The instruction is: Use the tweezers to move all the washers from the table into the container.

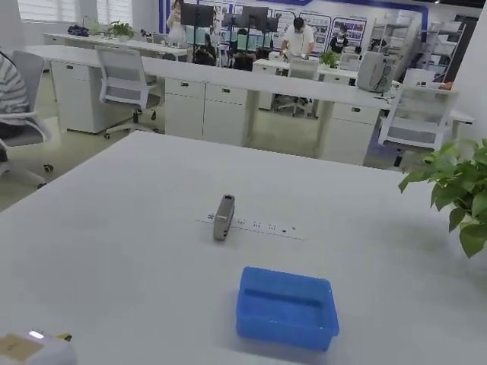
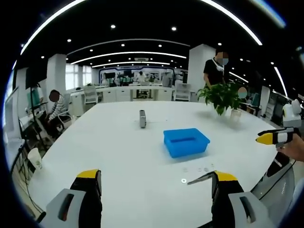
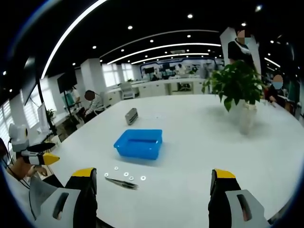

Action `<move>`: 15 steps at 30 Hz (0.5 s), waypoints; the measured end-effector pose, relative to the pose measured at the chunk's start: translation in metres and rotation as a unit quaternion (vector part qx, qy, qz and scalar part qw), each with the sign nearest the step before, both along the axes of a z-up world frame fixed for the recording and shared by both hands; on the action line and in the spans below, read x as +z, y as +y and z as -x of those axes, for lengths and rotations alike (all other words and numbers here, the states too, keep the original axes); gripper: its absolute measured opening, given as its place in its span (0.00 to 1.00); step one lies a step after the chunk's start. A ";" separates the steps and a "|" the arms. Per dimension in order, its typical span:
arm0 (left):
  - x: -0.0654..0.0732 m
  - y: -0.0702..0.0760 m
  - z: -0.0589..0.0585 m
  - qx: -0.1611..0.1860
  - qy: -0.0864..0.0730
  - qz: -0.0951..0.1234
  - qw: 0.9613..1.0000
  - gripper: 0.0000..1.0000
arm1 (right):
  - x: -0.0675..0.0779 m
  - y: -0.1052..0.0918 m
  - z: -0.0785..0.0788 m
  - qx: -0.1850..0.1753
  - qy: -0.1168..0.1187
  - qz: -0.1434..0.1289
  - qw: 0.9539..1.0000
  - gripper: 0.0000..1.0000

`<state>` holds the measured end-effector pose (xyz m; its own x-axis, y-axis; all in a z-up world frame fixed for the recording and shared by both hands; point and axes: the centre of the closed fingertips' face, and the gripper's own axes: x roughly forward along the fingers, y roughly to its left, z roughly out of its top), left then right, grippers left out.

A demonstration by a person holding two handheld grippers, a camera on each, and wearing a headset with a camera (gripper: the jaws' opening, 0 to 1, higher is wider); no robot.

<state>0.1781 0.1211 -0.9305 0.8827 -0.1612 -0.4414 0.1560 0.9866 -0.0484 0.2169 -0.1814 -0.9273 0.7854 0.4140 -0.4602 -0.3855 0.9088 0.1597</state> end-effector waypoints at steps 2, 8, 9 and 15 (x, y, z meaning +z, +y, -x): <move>0.000 -0.001 0.000 -0.003 0.002 0.001 1.000 0.99 | -0.001 0.001 0.001 0.002 0.001 0.002 1.000 0.99; -0.004 -0.001 0.001 -0.006 0.009 -0.004 1.000 0.99 | -0.004 0.004 0.003 0.007 0.006 0.007 1.000 0.99; -0.004 -0.001 0.001 -0.006 0.010 -0.005 1.000 0.99 | -0.005 0.003 0.003 0.007 0.006 0.008 1.000 0.99; -0.004 -0.002 0.000 -0.010 0.009 0.000 1.000 0.99 | -0.007 0.002 0.002 0.004 0.009 0.009 1.000 0.99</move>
